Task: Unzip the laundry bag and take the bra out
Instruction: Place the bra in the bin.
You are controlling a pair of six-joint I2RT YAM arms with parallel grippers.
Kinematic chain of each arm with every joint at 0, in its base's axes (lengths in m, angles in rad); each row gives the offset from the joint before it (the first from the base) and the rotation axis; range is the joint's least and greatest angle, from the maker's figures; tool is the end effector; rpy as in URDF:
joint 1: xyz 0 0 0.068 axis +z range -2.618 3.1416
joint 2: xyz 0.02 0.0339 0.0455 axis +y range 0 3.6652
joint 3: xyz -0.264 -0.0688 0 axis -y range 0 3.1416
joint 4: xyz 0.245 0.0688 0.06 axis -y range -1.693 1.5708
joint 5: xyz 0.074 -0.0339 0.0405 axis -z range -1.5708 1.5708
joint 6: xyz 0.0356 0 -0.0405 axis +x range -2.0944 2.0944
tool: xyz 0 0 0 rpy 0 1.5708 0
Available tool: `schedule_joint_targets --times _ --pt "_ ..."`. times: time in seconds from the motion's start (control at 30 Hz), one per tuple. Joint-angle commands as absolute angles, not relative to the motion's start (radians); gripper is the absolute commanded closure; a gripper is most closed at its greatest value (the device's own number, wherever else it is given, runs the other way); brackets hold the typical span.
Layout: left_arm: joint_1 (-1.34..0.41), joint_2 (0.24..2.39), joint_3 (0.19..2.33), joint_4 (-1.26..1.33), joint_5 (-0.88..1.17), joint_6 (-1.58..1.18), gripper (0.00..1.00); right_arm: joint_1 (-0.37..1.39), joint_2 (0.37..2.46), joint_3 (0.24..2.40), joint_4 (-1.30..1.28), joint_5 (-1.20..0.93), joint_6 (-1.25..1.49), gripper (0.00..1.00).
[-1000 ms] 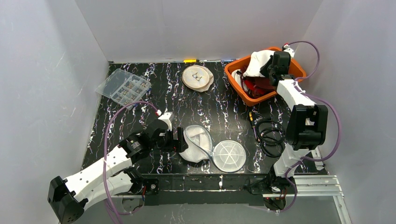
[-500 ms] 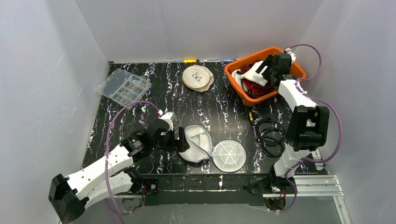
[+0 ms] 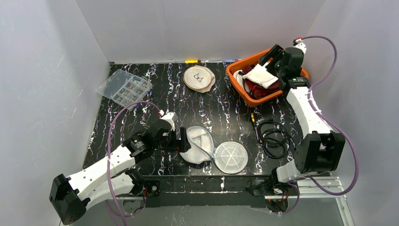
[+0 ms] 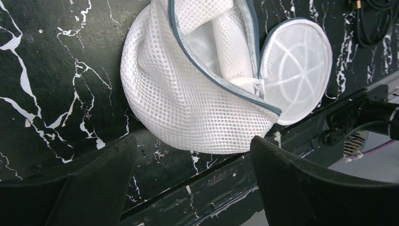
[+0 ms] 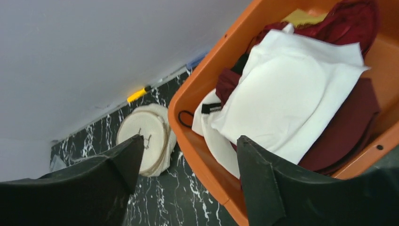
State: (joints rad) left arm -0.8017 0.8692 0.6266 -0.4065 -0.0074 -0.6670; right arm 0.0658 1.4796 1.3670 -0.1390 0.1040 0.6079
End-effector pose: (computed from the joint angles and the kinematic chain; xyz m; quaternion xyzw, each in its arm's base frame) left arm 0.1317 -0.1357 0.2483 0.0586 0.8938 -0.2955 0.3323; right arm 0.3516 0.0195 0.3813 0.2420 0.7518 0.1635 0.5912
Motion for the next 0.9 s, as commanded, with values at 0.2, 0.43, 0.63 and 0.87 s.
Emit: schedule_joint_targets --times 0.2,0.43,0.63,0.87 --pt "-0.798 1.098 0.837 -0.527 -0.114 -0.599 0.10 0.331 1.282 1.092 -0.167 0.144 0.568 0.23" --pt "-0.796 1.293 1.036 -0.662 -0.296 -0.460 0.17 0.434 1.032 0.865 -0.347 0.210 0.550 0.23" --pt "-0.793 1.486 1.177 -0.702 -0.313 -0.322 0.27 0.435 0.905 0.676 -0.443 0.234 0.662 0.21" --pt "-0.781 1.652 1.285 -0.724 -0.270 -0.265 0.55 0.436 0.815 0.567 -0.465 0.135 0.743 0.21"
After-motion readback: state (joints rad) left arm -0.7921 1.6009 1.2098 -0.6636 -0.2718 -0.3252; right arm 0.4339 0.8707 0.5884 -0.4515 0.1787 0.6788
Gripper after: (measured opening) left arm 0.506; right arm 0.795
